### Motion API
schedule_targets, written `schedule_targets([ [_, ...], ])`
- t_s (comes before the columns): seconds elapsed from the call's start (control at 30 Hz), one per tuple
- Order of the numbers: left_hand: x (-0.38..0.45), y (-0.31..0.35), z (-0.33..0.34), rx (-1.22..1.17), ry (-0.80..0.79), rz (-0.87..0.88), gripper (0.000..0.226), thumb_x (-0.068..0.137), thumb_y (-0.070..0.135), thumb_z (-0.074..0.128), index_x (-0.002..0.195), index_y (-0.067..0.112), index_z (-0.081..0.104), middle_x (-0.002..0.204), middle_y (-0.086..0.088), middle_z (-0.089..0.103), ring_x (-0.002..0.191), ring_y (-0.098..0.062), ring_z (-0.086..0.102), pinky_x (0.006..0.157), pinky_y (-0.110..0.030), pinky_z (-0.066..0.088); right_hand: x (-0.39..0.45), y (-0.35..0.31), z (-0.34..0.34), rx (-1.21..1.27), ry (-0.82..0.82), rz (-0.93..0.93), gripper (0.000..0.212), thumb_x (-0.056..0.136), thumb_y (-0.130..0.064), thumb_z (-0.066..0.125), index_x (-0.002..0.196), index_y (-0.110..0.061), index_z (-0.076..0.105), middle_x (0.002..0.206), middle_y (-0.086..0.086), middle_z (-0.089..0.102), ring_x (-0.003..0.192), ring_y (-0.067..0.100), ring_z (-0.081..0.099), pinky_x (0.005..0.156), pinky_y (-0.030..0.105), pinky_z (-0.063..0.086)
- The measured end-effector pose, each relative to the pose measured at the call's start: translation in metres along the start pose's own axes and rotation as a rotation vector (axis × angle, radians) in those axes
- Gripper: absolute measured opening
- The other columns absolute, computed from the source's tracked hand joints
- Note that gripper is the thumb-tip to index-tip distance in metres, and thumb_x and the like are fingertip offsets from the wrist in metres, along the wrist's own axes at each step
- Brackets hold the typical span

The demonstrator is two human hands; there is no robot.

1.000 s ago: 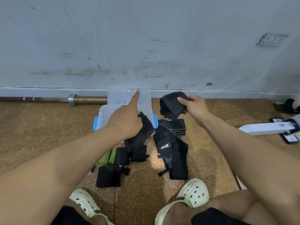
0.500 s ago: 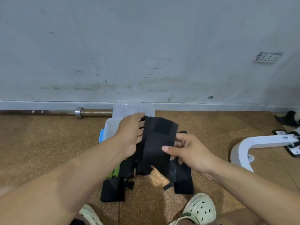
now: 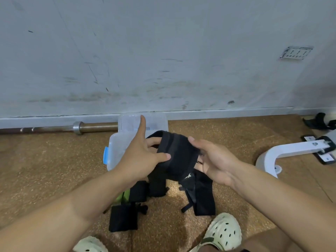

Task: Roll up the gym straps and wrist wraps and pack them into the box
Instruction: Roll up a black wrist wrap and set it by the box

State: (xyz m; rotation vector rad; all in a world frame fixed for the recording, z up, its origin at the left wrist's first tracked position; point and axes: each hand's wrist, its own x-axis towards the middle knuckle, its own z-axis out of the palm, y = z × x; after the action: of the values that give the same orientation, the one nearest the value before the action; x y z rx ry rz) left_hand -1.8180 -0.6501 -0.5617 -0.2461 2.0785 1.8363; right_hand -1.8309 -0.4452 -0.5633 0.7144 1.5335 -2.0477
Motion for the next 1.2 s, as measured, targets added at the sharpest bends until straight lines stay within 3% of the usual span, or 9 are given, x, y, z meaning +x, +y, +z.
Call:
schedule_targets([
  [0.07, -0.001, -0.003, 0.002, 0.063, -0.032, 0.062, 0.130, 0.084, -0.005, 0.076, 0.153, 0.051, -0.018, 0.109, 0.011, 0.077, 0.100, -0.009, 0.073, 0.098, -0.037, 0.056, 0.001, 0.005, 0.001, 0.042, 0.068, -0.065, 0.088, 0.086, -0.002, 0.077, 0.159, -0.019, 0.032, 0.118, 0.009, 0.076, 0.100, 0.025, 0.077, 0.085, 0.043, 0.063],
  [0.17, -0.001, -0.002, 0.003, -0.032, -0.027, 0.019, 0.127, 0.085, -0.007, 0.072, 0.155, 0.047, -0.019, 0.110, 0.008, 0.078, 0.113, -0.015, 0.070, 0.111, -0.046, 0.046, -0.001, 0.006, -0.001, -0.003, -0.004, -0.116, 0.094, 0.085, 0.005, 0.074, 0.161, -0.027, 0.027, 0.118, 0.001, 0.077, 0.108, 0.023, 0.074, 0.091, 0.040, 0.059],
  [0.3, 0.005, 0.001, 0.001, -0.342, 0.095, -0.068, 0.114, 0.090, 0.003, 0.070, 0.159, 0.038, -0.014, 0.113, 0.002, 0.077, 0.109, -0.018, 0.072, 0.109, -0.051, 0.048, -0.005, 0.003, 0.000, -0.169, -0.164, -0.108, 0.082, 0.087, 0.010, 0.070, 0.155, -0.025, 0.040, 0.124, 0.004, 0.075, 0.118, 0.025, 0.070, 0.108, 0.047, 0.050],
  [0.43, 0.011, 0.002, -0.004, -0.363, 0.214, -0.036, 0.118, 0.087, -0.003, 0.074, 0.161, 0.033, -0.010, 0.114, 0.006, 0.077, 0.111, -0.017, 0.071, 0.108, -0.050, 0.048, -0.010, 0.009, -0.001, -0.320, -0.205, -0.090, 0.065, 0.084, 0.014, 0.070, 0.138, -0.021, 0.060, 0.118, 0.007, 0.077, 0.114, 0.028, 0.072, 0.110, 0.052, 0.048],
  [0.53, 0.011, 0.001, -0.004, -0.328, 0.212, -0.005, 0.117, 0.086, -0.008, 0.074, 0.162, 0.034, -0.005, 0.112, 0.003, 0.078, 0.112, -0.019, 0.071, 0.108, -0.050, 0.048, -0.011, 0.014, -0.002, -0.360, -0.183, -0.111, 0.058, 0.081, 0.014, 0.073, 0.130, -0.015, 0.066, 0.115, 0.008, 0.078, 0.112, 0.026, 0.073, 0.108, 0.047, 0.050],
  [0.7, 0.004, 0.005, -0.001, -0.266, 0.154, 0.044, 0.114, 0.086, -0.010, 0.072, 0.162, 0.038, 0.002, 0.105, -0.001, 0.079, 0.104, -0.018, 0.074, 0.101, -0.043, 0.054, -0.014, 0.015, 0.001, -0.189, -0.181, -0.193, 0.040, 0.086, -0.010, 0.077, 0.125, -0.016, 0.070, 0.116, 0.006, 0.078, 0.110, 0.026, 0.073, 0.097, 0.041, 0.055],
  [0.9, 0.003, 0.005, 0.002, -0.277, 0.154, 0.045, 0.093, 0.092, 0.006, 0.072, 0.160, 0.037, 0.017, 0.108, -0.002, 0.079, 0.106, -0.019, 0.074, 0.104, -0.044, 0.052, -0.015, 0.016, 0.000, -0.091, -0.123, -0.292, 0.030, 0.093, -0.004, 0.069, 0.122, -0.013, 0.070, 0.112, 0.007, 0.078, 0.101, 0.024, 0.077, 0.075, 0.030, 0.061],
  [1.0, 0.006, 0.006, 0.000, -0.294, 0.164, 0.047, 0.088, 0.093, 0.011, 0.072, 0.159, 0.037, 0.020, 0.110, -0.001, 0.078, 0.108, -0.020, 0.073, 0.105, -0.044, 0.051, -0.015, 0.016, 0.000, -0.088, -0.121, -0.326, 0.027, 0.093, -0.006, 0.069, 0.119, -0.013, 0.070, 0.112, 0.007, 0.078, 0.102, 0.024, 0.076, 0.076, 0.030, 0.061],
  [1.2, 0.008, 0.003, 0.001, -0.193, 0.218, 0.071, 0.103, 0.090, 0.004, 0.074, 0.161, 0.040, 0.009, 0.104, 0.005, 0.079, 0.104, -0.011, 0.073, 0.104, -0.039, 0.053, -0.016, 0.015, 0.001, -0.160, -0.071, -0.390, 0.019, 0.096, -0.016, 0.068, 0.114, -0.015, 0.074, 0.109, 0.004, 0.079, 0.103, 0.021, 0.076, 0.089, 0.034, 0.061],
])
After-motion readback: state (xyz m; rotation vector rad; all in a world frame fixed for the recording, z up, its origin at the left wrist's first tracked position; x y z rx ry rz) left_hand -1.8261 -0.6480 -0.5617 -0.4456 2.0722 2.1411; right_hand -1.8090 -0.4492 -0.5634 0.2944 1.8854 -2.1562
